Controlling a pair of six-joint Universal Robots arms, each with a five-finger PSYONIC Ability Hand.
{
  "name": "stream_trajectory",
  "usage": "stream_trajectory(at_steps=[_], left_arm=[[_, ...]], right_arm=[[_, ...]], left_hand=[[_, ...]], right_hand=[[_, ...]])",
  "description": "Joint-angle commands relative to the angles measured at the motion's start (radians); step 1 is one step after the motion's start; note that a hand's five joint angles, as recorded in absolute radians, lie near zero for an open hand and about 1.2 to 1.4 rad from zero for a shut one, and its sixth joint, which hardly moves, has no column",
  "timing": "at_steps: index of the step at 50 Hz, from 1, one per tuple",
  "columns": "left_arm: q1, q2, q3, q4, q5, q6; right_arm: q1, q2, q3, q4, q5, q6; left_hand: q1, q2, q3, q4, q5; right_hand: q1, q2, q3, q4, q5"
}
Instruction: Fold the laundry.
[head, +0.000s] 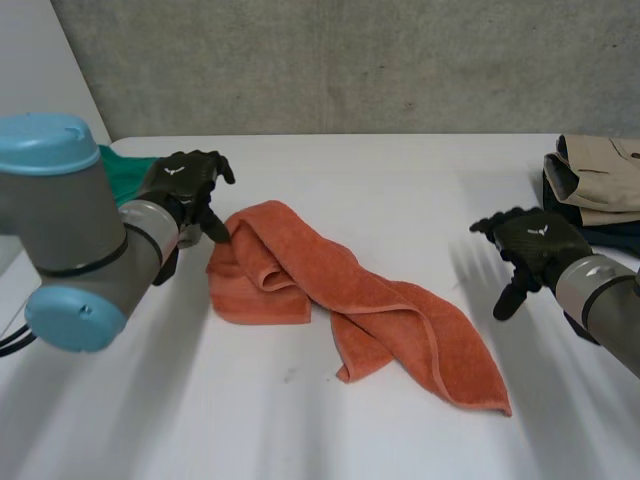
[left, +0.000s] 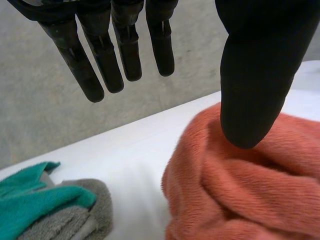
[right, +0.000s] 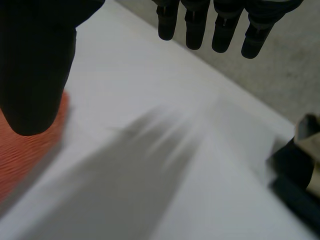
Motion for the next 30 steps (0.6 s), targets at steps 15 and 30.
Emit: stream_trajectory(at_steps=[15,30], left_arm=[[-0.102,-0.176,-0.020,0.073,-0.005,0.066],[-0.082,-0.265,0.065,0.143,-0.017,0.067]], right_arm=[[0.152,-0.058,0.275,-0.083,0.100,0.148],[0.263,-0.029,0.309,-0.172,0.154,0.164]], left_hand=[[0.095,0.100,0.098,0.111,0.114],[0.831,0.835,0.834,0.846,0.849]], right_hand=[[0.033,0.042,0.051,0.047,0.039],[0.148,0.157,0.165,0.162,0.154]])
